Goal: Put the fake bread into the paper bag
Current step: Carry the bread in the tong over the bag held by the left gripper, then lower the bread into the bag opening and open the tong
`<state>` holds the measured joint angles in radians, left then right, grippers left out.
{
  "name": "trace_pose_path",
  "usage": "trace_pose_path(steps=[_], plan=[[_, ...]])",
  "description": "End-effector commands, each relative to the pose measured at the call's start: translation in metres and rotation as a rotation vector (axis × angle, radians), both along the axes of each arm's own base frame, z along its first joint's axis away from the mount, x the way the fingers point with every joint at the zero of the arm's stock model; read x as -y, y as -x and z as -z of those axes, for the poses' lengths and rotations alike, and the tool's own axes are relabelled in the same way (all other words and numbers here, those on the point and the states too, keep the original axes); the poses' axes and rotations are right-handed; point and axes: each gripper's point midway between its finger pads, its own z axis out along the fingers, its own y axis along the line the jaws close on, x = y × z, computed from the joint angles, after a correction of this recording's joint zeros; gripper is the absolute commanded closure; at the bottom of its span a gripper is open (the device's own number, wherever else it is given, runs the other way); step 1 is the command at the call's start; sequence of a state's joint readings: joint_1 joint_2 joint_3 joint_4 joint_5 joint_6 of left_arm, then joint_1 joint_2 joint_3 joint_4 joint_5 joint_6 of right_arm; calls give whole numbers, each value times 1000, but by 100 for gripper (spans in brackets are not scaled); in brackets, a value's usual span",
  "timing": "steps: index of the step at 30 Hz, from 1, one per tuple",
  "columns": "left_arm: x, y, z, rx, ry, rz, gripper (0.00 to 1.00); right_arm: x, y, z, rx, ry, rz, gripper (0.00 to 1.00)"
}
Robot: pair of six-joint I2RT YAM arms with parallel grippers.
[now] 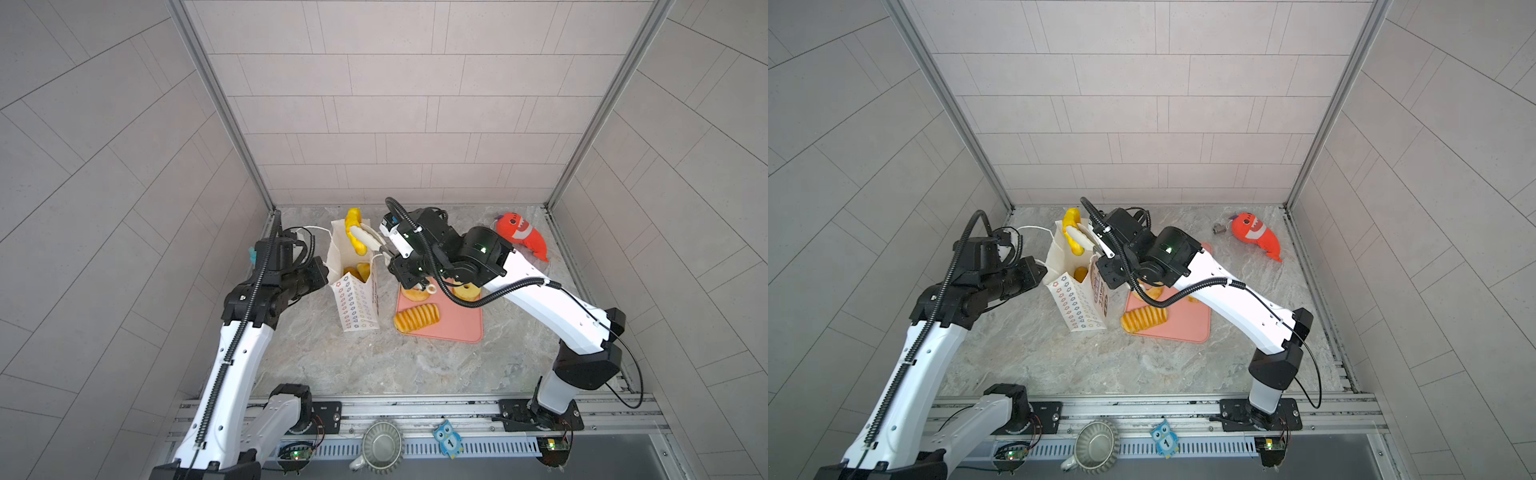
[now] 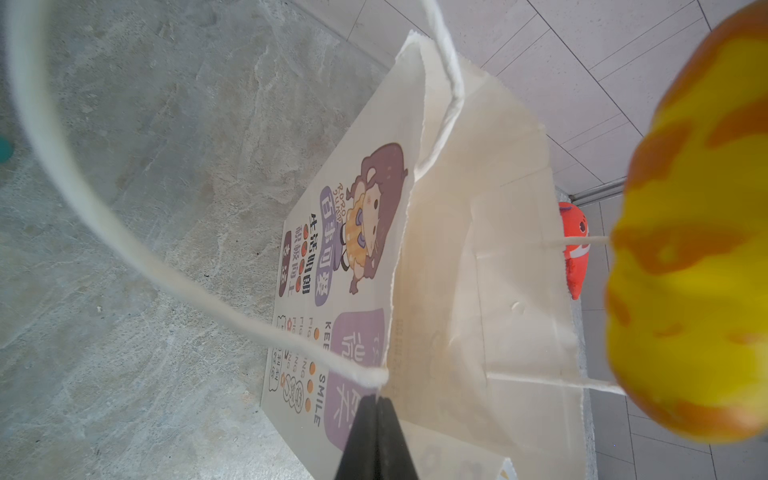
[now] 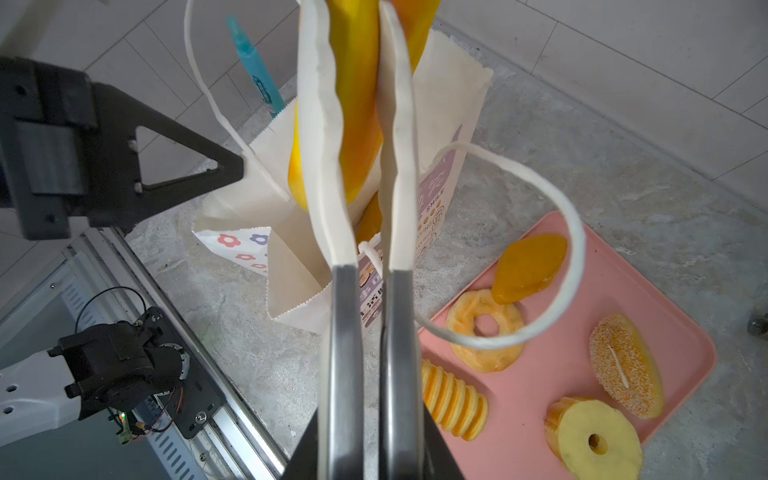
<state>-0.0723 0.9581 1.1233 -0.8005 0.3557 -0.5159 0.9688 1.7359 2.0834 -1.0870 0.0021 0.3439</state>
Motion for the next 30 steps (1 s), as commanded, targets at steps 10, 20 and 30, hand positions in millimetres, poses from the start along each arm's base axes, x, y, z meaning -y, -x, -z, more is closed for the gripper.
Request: trace_pose_path(steps=[10,20,30], plan=[[-2,5,-5,9,-13,6,96,-2,-2,-3,27,21,5,65],[-2,6,-5,10,-13,3,96,1,0,-8,37,17,3,56],[-3,5,-6,11,-14,1,96,11,1,-31,86,-8,15,58]])
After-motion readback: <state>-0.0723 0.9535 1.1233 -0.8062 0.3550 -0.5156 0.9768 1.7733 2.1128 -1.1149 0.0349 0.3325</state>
